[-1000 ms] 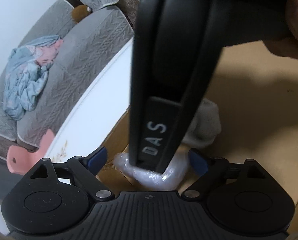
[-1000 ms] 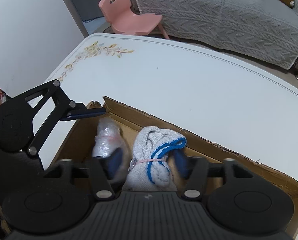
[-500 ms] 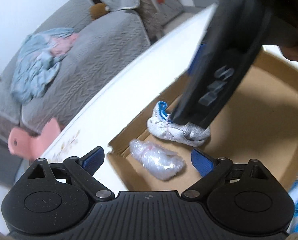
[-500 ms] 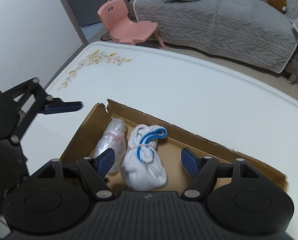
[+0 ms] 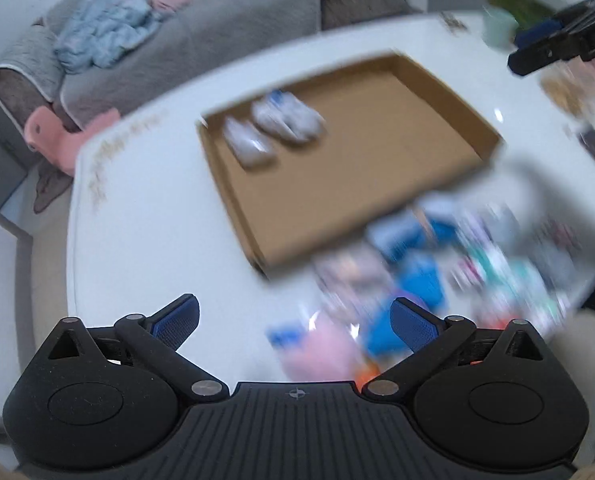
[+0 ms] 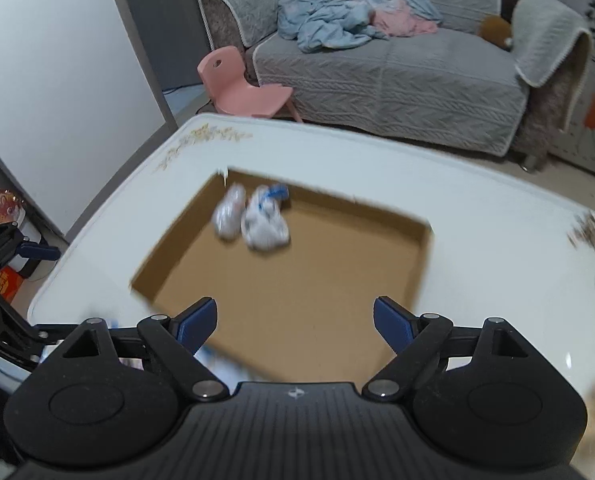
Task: Organize objects
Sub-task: 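Grasp the white rolled bundle with left gripper while right grasps green-print bundle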
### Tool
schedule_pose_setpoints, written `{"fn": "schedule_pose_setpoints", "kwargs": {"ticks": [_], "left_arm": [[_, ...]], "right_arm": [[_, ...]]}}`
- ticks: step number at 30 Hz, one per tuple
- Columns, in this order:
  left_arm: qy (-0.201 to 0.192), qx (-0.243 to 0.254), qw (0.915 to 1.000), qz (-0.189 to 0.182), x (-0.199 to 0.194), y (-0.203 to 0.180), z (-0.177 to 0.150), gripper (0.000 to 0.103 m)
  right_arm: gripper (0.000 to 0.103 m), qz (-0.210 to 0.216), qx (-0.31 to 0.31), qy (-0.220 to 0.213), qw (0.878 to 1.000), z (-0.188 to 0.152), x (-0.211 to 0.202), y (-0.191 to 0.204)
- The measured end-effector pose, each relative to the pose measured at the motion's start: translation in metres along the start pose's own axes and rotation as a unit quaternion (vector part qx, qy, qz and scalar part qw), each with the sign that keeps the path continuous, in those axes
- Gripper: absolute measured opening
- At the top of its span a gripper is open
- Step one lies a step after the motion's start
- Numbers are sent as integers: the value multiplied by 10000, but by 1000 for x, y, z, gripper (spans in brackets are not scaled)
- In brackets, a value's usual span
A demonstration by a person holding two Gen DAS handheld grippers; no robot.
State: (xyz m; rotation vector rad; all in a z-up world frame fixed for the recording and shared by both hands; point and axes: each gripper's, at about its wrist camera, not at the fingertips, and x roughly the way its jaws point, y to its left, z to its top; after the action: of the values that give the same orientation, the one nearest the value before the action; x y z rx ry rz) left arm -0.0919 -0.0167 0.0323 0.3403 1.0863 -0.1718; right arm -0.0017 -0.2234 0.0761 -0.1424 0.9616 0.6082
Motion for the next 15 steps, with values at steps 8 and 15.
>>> {"fn": "schedule_pose_setpoints", "kwargs": {"ticks": [8,15], "left_arm": [[337,89,9984,-435,-2,-91,-60,102],[499,-17,9984,-260,33,-112,-68,100]], "right_arm": [[82,-82,-363,593,9975,-103,2,8],[59,-161,-892,1243,9881,-139,36,14]]}}
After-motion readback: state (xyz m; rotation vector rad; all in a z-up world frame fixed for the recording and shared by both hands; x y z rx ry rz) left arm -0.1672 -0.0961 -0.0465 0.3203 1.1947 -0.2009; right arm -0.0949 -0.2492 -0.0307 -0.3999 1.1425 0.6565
